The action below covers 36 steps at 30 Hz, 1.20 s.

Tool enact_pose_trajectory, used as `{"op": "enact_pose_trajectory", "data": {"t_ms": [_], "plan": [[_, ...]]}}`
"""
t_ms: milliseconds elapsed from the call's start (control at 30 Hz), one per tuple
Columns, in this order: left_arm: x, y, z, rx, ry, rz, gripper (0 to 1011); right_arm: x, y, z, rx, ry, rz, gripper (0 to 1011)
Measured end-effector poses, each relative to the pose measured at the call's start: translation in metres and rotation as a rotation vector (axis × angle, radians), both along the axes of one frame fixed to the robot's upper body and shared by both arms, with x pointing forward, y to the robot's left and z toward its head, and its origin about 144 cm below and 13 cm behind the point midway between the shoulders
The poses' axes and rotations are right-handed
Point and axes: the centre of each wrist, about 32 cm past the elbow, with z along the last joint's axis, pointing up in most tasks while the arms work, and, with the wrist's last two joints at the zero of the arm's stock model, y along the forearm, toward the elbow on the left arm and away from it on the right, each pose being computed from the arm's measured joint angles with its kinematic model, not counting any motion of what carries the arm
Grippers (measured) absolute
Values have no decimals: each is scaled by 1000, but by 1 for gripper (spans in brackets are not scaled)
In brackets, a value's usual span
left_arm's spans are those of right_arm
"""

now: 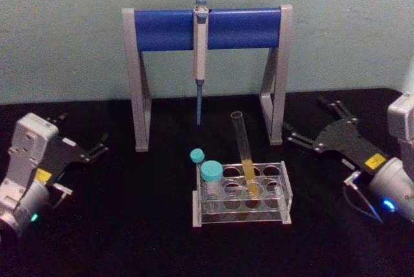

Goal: Pick up the test tube from the test tube rack, shake it, then place it back into the test tube rack.

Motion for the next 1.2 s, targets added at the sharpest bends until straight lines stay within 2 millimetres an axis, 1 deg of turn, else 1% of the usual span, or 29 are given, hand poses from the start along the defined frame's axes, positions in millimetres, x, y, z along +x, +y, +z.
{"op": "enact_pose_trajectory", "data": {"t_ms": [233, 567, 900, 1200], "plan": [[0, 0, 0, 0, 0, 0, 1001, 11, 17, 3, 55, 43, 135, 1000], [0, 0, 0, 0, 0, 0, 1001, 26, 35, 7, 58, 102, 239, 1000], [0, 0, 0, 0, 0, 0, 1001, 38, 45, 8, 26, 170, 265, 1000], [0, 0, 0, 0, 0, 0, 1001, 44, 48, 7, 11, 207, 261, 1000]]}}
